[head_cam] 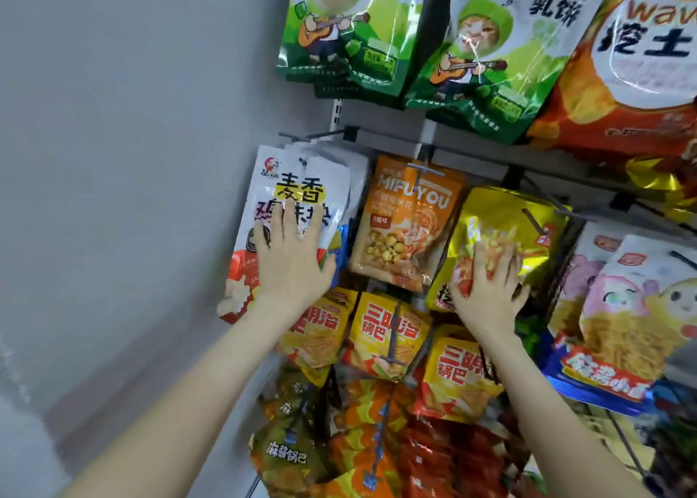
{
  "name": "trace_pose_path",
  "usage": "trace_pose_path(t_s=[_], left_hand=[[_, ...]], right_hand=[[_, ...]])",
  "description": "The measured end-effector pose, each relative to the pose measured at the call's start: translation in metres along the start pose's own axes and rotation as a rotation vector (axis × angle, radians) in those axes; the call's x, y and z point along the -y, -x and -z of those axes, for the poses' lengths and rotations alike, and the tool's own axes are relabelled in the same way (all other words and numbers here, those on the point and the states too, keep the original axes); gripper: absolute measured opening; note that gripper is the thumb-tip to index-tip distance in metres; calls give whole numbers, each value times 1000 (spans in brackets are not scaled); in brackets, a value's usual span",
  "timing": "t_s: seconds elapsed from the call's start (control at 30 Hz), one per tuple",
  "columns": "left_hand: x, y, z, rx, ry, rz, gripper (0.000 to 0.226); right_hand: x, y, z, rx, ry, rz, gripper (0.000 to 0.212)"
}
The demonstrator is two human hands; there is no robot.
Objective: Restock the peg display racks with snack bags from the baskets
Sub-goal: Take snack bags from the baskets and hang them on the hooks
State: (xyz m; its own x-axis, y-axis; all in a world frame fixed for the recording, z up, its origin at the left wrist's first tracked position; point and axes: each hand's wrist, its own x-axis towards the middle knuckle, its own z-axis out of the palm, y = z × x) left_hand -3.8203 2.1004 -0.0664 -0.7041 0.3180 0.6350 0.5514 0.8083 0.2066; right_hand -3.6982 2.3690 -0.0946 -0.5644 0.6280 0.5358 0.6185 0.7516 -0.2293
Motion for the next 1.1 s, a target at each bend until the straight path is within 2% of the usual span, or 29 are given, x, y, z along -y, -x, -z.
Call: trace_pose_path(t_s=[0.13, 0.27, 0.4, 0.57, 0.67, 0.8, 0.9, 1.0, 1.1], left_hand=[[0, -8, -1, 21, -46, -9, 73], [-10, -15, 1, 107, -122, 8, 78], [-24, -20, 7, 162, -157, 27, 83], [-66, -16, 21, 92, -103, -40, 82], [-107, -13, 33, 47, 1, -95, 79], [-163, -12, 54, -141, 202, -234, 53], [-203, -7, 78, -199, 372, -304, 42], [-242, -5, 102, -306, 551, -431, 43], [-278, -7, 124, -337, 758, -552, 46]], right_hand=[[-2, -11, -2, 30, 52, 12, 69], [-2, -20, 6, -18, 0, -3, 65], [-1, -29, 17, 34, -2, 44, 67], [0, -21, 50, -58, -85, 145, 64], [-1, -9, 86, -106, -119, 267, 58], [-14, 14, 140, -99, -266, 356, 39], [-31, 33, 179, -251, -271, 482, 35], [-51, 43, 222, -431, -338, 619, 30], [-72, 47, 262, -635, -400, 689, 28]])
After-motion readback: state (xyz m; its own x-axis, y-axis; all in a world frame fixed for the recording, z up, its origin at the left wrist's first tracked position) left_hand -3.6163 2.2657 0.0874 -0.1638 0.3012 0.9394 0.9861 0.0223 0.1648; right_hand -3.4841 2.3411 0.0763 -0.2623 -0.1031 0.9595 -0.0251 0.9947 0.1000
